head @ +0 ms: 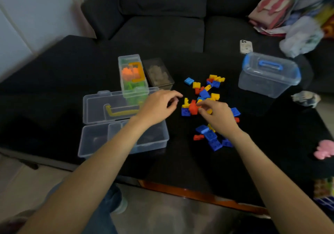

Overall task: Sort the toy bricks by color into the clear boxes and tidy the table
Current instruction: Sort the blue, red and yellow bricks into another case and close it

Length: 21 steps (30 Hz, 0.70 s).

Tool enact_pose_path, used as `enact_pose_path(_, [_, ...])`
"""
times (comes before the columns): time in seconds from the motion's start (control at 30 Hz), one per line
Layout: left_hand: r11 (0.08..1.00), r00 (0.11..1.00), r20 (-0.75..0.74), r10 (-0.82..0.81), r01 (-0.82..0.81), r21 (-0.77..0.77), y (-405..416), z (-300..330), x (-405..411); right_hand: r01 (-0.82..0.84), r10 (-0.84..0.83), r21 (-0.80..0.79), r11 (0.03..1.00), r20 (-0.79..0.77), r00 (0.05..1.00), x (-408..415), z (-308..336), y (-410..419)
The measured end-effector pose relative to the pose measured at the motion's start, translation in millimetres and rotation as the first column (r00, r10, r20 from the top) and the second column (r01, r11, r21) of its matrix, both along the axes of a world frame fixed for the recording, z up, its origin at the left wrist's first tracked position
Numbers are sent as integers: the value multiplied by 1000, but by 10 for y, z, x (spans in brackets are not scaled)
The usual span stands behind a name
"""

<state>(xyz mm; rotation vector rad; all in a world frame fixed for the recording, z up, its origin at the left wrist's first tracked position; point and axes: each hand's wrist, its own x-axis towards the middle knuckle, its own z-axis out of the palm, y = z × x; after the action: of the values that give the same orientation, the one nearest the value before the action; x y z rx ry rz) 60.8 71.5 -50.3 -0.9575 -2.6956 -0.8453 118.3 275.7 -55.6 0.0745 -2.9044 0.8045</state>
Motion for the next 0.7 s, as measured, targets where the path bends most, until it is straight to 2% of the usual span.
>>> enact_pose_path(0.13, [998,993,117,-4,11,-59,518,-193,-545,60,-64,61,996,71,995,-357,-180,485])
enact_pose_path(0.23, [994,978,196,72,-54,-95,777,-375,-930,50,-66,125,991,132,989,-743,-299,664])
enact_pose_path(0.37, [982,964,241,112,-71,-174,975,-529,-1342,-154,82,292,944,242,967,-1130,-381,630])
enact_pose_path(0.5, [966,943,307,129,-50,-252,1202,-648,-1721,-288,169,488,824,272,947,-1221,-475,659])
enact_pose_path(0.6, [908,919,368,143,26,-418,1259,-735,-1857,-265,161,405,875,272,949,-1120,-516,721])
enact_pose_path(0.7, [878,961,240,136,-5,-478,1240,-711,-1785,-229,134,372,900,265,955,-1015,-507,772])
